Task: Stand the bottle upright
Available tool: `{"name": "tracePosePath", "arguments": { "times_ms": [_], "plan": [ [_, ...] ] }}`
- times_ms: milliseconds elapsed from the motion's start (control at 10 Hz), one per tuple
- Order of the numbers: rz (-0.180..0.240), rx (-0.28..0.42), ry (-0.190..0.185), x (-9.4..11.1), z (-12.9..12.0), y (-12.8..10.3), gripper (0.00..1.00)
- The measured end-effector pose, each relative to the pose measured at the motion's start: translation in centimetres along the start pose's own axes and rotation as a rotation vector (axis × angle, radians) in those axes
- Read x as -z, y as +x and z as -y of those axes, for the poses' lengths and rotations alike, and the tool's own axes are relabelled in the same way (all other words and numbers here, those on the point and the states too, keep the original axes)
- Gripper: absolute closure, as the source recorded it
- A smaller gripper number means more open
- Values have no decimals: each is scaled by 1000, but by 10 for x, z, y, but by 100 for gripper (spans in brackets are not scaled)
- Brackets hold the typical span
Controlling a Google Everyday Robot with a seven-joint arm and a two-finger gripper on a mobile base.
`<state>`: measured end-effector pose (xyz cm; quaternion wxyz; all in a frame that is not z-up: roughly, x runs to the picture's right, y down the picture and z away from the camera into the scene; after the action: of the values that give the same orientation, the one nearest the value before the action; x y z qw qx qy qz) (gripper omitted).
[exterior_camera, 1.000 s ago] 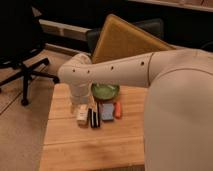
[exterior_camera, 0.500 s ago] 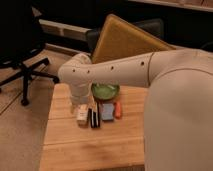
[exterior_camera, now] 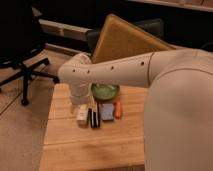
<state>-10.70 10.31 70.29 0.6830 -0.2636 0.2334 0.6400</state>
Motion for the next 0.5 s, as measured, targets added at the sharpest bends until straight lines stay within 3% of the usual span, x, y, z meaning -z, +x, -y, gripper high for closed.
{"name": "tracePosePath", "arguments": {
  "times_ms": [300,500],
  "plan": [
    [29,13,39,1,6,-6,35],
    [156,66,131,15,17,-40,35]
  ]
}}
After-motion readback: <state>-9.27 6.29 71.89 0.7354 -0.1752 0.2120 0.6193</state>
